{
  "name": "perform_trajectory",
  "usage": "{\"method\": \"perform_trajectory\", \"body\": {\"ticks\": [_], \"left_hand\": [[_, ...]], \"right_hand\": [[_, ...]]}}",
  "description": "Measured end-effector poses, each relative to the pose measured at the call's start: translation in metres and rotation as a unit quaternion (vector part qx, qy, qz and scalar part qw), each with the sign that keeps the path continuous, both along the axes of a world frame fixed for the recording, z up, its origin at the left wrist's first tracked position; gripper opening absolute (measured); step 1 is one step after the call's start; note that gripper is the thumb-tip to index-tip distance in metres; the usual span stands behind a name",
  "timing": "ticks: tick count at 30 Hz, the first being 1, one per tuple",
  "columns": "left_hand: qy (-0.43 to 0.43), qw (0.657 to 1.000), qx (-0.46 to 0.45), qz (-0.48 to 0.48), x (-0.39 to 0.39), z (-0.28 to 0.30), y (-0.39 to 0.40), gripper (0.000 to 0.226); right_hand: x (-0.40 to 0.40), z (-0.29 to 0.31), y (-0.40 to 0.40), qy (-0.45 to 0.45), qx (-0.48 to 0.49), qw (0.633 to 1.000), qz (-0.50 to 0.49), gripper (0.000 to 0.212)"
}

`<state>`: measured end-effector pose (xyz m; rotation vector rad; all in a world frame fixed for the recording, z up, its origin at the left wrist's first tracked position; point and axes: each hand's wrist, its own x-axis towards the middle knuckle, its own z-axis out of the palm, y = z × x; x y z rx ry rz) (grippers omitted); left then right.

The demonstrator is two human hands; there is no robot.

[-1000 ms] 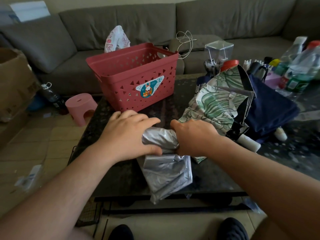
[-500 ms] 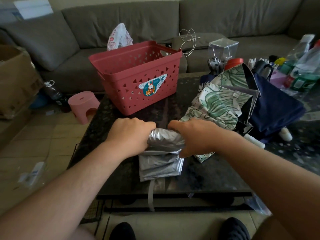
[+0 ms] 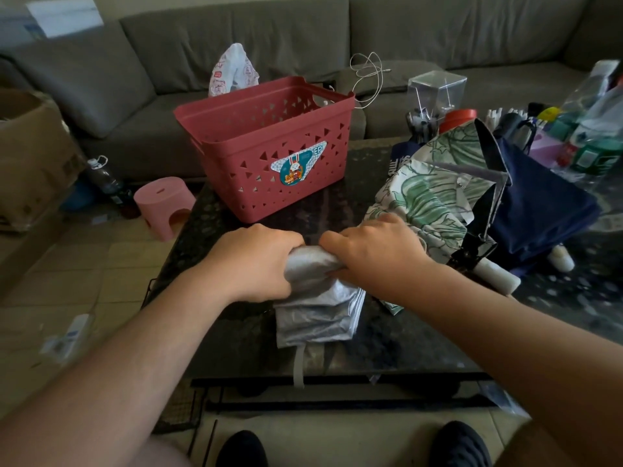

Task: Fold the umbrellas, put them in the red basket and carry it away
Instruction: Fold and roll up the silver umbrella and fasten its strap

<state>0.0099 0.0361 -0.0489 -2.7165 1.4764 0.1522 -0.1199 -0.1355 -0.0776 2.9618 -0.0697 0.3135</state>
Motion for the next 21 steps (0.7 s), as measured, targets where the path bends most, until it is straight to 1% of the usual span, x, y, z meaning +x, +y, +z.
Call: {"method": "perform_trajectory", "body": {"ticks": [4,7,10,14,19,21], "left_hand": [[-0.003,1.000,0.020,-0.008,0.004,0.000,-0.001,0.025],[0.003,1.000,0.023,-0.007,0.007,-0.002,0.002,0.023],[0.006,1.000,0.022,-0.018,0.013,-0.003,0.006,0.031],[0.001,1.000,0.019,-0.016,0.016,-0.006,0.011,0.042],[-0.039,0.999,0.011,-0.024,0.016,-0.014,0.017,0.045],[-0.081,0.996,0.012,-0.039,0.016,-0.016,0.018,0.047]], "right_hand": [[-0.001,0.004,0.001,0.048,-0.004,0.997,-0.056,0.036],[-0.002,0.005,0.000,0.046,0.015,0.996,-0.070,0.042],[-0.002,0.003,0.003,0.025,0.012,0.997,-0.071,0.042],[0.002,0.003,0.007,0.067,0.019,0.995,-0.071,0.043],[0.001,0.000,0.007,0.129,0.084,0.985,-0.081,0.045],[0.002,-0.001,0.007,0.139,0.105,0.981,-0.090,0.043]]}}
